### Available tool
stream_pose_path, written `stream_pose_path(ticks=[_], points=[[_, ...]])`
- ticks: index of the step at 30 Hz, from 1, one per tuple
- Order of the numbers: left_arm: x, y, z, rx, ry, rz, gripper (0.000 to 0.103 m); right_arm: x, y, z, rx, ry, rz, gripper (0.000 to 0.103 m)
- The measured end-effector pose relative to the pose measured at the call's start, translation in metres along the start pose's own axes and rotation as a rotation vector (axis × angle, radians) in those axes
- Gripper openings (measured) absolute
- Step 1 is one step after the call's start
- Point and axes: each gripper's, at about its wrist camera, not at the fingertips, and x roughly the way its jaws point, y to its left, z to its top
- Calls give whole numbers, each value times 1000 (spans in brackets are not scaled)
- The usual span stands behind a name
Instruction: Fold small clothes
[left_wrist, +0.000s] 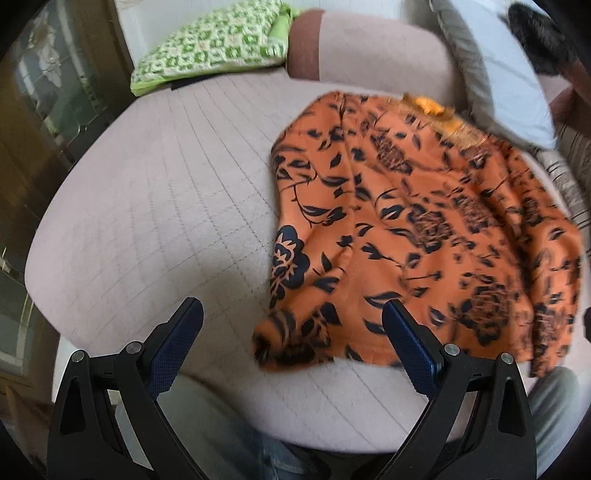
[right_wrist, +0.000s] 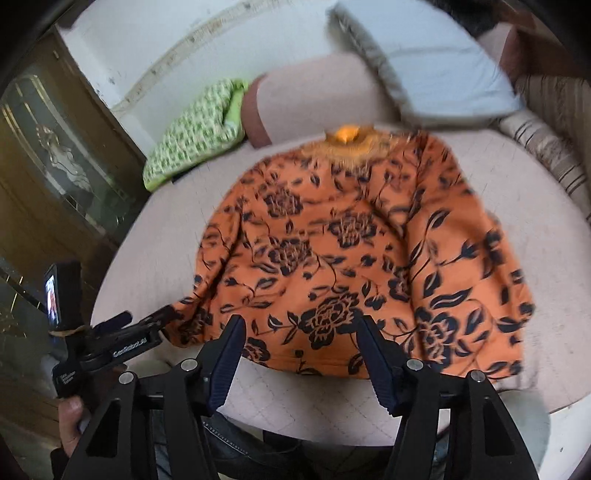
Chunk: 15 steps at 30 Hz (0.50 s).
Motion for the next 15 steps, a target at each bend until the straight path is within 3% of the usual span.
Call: stream_pose_path(ticks=[3, 4, 5, 7, 9, 10, 15], points=[[29, 0, 9, 16, 22, 36, 95, 21, 0, 3, -8, 21, -8, 59], [37, 5, 12, 3, 28, 43, 86, 27, 0, 5, -9, 28, -10, 59], [41, 10, 15, -17, 36, 32, 67, 32, 1, 8, -10, 34, -14, 59], [47, 26, 21, -76, 51, -24, 43, 39, 0, 10, -16, 42, -17, 59], [47, 40, 24, -120, 41, -45, 26, 46, 2, 14, -24, 47, -21, 59], [47, 48, 25, -139, 35, -56, 12, 50, 4, 15, -32, 50, -23, 59], [35, 97, 32, -276, -6, -86, 7, 72, 19, 17, -67, 79, 1, 58]])
